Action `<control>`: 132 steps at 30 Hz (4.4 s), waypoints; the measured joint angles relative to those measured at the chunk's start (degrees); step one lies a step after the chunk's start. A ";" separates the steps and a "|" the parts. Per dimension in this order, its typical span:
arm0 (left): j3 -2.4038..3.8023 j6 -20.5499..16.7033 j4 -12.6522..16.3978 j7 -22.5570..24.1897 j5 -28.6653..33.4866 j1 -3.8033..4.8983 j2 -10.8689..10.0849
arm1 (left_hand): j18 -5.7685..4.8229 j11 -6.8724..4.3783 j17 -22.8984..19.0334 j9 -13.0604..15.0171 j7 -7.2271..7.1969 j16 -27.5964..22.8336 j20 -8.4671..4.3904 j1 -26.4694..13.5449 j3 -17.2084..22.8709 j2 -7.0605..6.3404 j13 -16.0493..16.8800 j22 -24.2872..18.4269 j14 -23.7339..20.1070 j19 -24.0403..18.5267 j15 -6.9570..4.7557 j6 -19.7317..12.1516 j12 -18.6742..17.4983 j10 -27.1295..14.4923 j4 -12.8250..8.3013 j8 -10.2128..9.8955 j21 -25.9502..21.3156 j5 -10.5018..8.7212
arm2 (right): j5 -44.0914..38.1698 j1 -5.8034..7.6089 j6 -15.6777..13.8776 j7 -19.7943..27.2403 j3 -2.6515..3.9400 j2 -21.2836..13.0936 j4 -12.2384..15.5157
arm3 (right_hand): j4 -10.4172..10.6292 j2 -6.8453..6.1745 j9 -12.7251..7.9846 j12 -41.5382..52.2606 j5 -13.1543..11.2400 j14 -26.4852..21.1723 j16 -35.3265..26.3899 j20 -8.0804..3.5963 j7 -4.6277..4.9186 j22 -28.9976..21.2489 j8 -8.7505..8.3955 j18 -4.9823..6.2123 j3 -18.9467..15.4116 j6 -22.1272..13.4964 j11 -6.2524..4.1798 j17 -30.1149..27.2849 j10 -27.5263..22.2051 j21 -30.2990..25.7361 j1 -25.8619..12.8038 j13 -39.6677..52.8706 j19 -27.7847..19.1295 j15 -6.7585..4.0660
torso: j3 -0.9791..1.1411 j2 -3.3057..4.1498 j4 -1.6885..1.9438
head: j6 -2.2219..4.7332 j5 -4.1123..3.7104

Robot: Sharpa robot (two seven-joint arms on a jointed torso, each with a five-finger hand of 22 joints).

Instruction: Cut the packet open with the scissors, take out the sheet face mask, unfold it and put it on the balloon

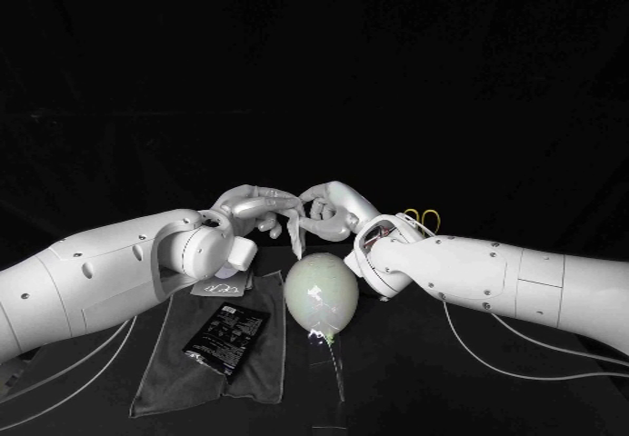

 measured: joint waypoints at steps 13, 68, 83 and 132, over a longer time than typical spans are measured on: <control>0.00 0.05 0.35 -0.09 -0.13 -0.01 -0.10 | 0.00 0.00 0.13 -0.01 0.09 0.00 0.00 -0.06 0.00 -0.06 0.06 0.15 0.00 0.00 0.00 0.09 0.00 0.00 0.00 -0.01 0.00 0.00 | -1.99 -0.55 0.93 -2.80 -0.04 -0.42 0.37 | 0.00 0.00 -0.14 3.47 0.85 1.70 2.15 -0.16 -0.46 0.01 1.06 -0.07 0.00 1.27 -0.43 1.61 2.15 3.72 -0.01 1.34 2.75 -0.43 | 0.01 -0.01 0.00 | -0.09 0.07; 0.00 0.02 1.21 -0.66 -0.18 -0.01 -0.79 | -0.01 0.00 0.20 0.01 0.26 0.23 0.00 0.11 -0.06 0.11 0.09 0.57 0.00 0.00 0.00 0.08 0.00 0.00 -0.06 -0.15 0.22 -0.01 | 2.15 -0.69 -7.59 -1.02 -0.04 -0.41 0.91 | -0.78 2.22 -0.23 15.85 0.31 9.92 8.85 -2.85 -2.58 -0.01 5.46 -2.78 1.74 3.41 -2.51 6.87 14.34 18.94 -1.89 9.38 13.17 -2.95 | -0.03 -0.01 0.01 | -0.53 0.16; -0.01 0.00 1.07 -0.71 -0.18 0.00 -0.86 | -0.01 0.00 0.24 -0.01 0.26 0.22 0.00 0.12 -0.06 0.11 0.07 0.54 0.00 0.00 0.00 0.07 0.00 0.00 -0.06 -0.36 0.21 0.00 | 1.95 -0.69 -5.73 -1.33 -0.04 -1.65 1.91 | -0.70 0.42 -1.80 14.61 0.32 8.41 8.07 -1.56 -0.99 0.01 3.15 -2.81 0.37 1.55 -0.83 6.83 11.84 16.69 -2.25 7.89 11.47 -1.43 | 0.03 -0.03 -0.04 | -0.41 0.21; -0.01 0.01 1.09 -0.83 -0.29 0.01 -0.78 | 0.01 0.00 -0.25 -0.01 0.02 0.36 0.25 0.12 -0.06 0.12 0.17 0.00 -0.15 -0.29 -0.16 0.07 -0.19 0.00 -0.07 -0.37 0.38 0.00 | 3.32 -0.79 -9.72 0.92 -0.03 -1.66 2.51 | 0.89 6.97 0.06 24.76 -0.03 10.46 13.28 -4.63 -6.03 -0.03 9.96 -4.09 2.93 10.25 -5.54 6.83 22.52 31.00 -1.24 16.99 19.69 -4.76 | 0.01 -0.03 -0.02 | -0.42 0.13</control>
